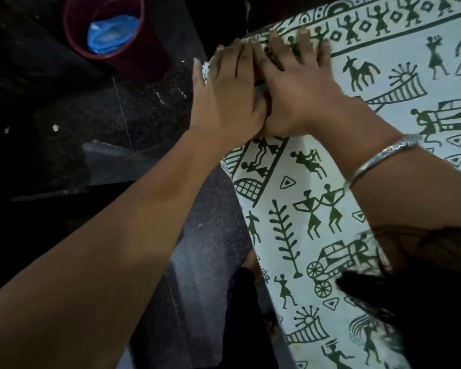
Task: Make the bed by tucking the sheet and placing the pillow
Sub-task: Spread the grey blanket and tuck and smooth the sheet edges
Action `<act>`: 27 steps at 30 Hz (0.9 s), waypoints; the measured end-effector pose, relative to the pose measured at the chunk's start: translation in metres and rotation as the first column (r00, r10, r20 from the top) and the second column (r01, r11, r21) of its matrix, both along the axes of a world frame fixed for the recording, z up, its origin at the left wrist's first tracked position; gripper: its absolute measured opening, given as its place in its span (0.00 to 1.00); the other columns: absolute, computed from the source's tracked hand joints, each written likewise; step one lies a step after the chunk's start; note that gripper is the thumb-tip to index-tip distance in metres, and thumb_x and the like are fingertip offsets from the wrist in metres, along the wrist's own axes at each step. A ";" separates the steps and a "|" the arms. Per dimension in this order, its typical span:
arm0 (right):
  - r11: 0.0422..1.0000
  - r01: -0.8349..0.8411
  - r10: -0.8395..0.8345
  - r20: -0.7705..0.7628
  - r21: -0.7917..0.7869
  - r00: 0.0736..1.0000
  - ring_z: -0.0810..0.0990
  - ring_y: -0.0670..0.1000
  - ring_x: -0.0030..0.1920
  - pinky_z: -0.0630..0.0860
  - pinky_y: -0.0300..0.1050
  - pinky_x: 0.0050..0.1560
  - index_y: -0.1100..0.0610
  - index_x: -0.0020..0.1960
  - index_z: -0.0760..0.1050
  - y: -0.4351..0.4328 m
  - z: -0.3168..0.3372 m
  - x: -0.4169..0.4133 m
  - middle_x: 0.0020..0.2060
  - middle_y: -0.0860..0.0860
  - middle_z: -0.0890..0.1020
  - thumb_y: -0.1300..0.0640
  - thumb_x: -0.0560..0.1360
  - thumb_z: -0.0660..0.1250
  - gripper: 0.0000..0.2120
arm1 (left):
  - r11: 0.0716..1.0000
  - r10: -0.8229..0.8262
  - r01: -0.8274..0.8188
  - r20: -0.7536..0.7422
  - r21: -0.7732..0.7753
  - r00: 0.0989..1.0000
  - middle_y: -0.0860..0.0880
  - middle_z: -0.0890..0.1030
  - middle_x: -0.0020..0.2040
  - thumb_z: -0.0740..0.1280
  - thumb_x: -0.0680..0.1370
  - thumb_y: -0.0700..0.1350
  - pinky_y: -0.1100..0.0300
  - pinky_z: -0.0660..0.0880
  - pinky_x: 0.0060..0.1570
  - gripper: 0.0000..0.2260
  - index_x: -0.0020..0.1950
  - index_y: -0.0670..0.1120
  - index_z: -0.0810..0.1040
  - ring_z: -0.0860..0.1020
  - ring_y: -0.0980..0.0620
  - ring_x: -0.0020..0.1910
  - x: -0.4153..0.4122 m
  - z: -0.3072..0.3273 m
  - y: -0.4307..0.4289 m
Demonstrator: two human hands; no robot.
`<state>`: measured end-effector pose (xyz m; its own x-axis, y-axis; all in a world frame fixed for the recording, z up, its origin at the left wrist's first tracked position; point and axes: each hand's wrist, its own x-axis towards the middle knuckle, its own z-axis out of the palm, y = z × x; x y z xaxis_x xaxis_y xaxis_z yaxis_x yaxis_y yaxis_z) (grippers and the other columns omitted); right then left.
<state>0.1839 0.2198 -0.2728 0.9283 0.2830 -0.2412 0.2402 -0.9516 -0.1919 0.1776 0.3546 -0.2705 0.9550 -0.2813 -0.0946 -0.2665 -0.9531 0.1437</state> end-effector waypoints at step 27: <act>0.658 0.748 -0.749 0.024 -0.082 0.662 0.35 0.56 0.75 0.43 0.57 0.74 0.55 0.76 0.32 -0.147 0.236 -0.219 0.77 0.55 0.39 0.33 0.76 0.53 0.44 | 0.481 -0.862 0.871 -0.129 0.098 0.491 0.41 0.36 0.76 0.58 0.78 0.58 0.47 0.42 0.74 0.38 0.76 0.40 0.41 0.38 0.43 0.76 -0.082 0.227 -0.155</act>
<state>-0.0355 0.0725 -0.0363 0.8152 -0.5267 -0.2410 -0.5618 -0.8202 -0.1076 0.0952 0.1992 -0.0439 0.2256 -0.9432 -0.2440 -0.9641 -0.2521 0.0832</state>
